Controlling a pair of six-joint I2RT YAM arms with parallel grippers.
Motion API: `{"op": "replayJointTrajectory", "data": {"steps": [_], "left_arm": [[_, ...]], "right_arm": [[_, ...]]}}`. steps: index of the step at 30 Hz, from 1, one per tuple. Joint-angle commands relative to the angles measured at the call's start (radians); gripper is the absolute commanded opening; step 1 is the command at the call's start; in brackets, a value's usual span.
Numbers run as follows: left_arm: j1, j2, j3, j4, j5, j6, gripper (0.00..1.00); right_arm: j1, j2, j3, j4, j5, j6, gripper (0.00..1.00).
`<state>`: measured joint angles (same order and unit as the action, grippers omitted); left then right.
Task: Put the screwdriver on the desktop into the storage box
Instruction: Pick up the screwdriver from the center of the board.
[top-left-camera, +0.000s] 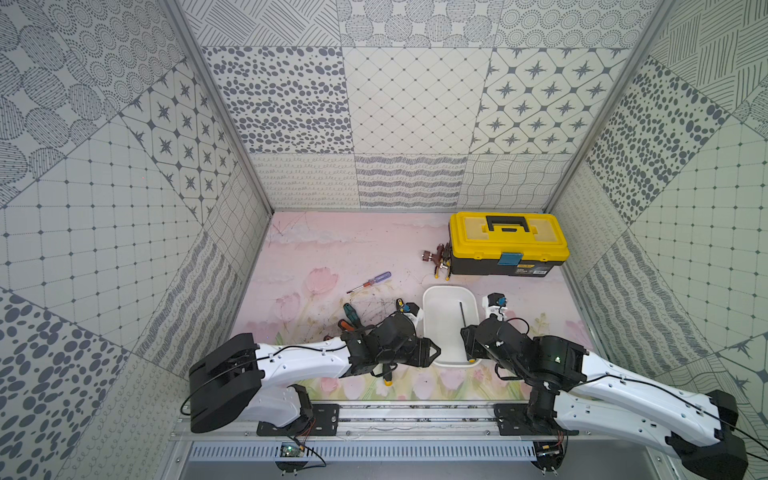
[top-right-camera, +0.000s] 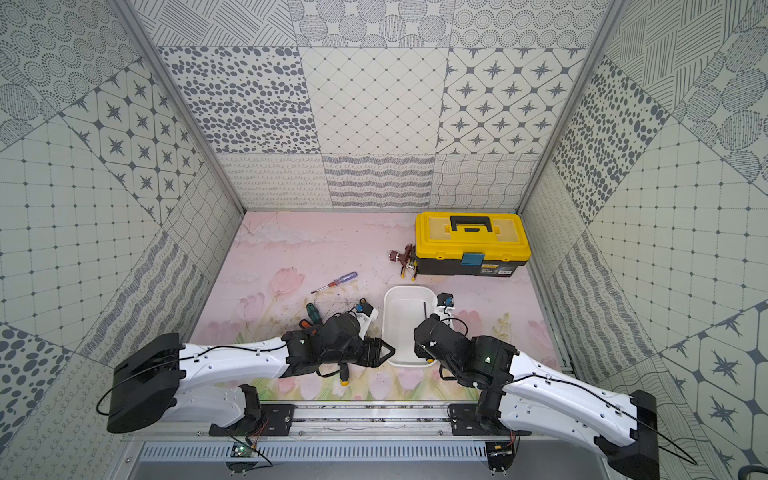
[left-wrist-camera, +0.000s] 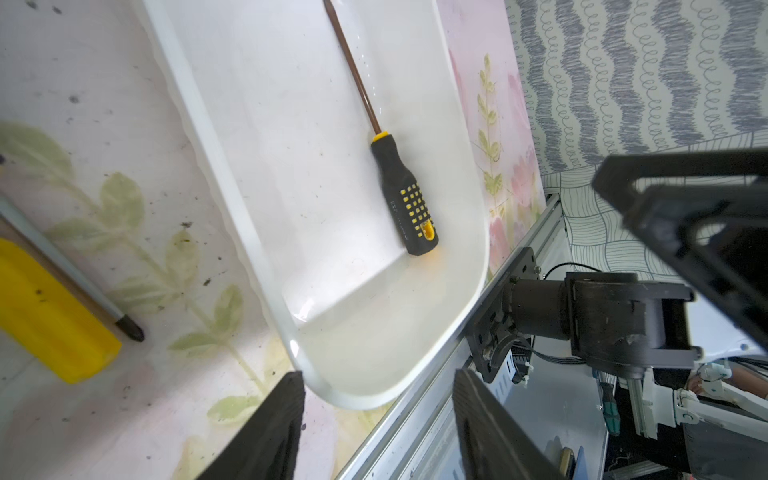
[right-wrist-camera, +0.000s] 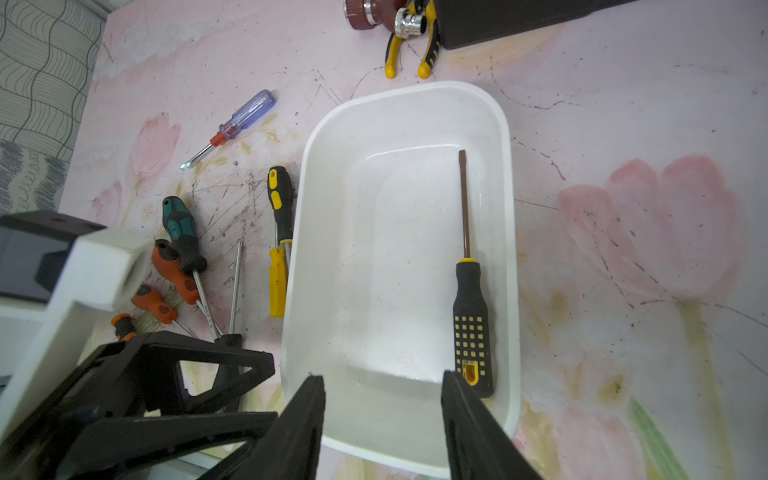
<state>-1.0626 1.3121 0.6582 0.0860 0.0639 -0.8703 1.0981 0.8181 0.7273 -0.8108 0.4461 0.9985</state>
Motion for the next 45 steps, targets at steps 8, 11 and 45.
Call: {"op": "replayJointTrajectory", "data": {"steps": [8, 11, 45], "left_arm": [[0.078, -0.195, 0.125, -0.561, -0.457, -0.016, 0.64], [0.146, -0.196, 0.124, -0.599, -0.434, -0.032, 0.61], [0.044, 0.156, 0.084, -0.649, -0.125, -0.119, 0.35]], "right_arm": [[-0.004, 0.1, 0.051, 0.09, -0.082, -0.068, 0.02], [-0.004, 0.115, 0.05, 0.105, -0.091, -0.069, 0.0], [-0.005, 0.153, 0.041, 0.148, -0.155, -0.078, 0.13]]}}
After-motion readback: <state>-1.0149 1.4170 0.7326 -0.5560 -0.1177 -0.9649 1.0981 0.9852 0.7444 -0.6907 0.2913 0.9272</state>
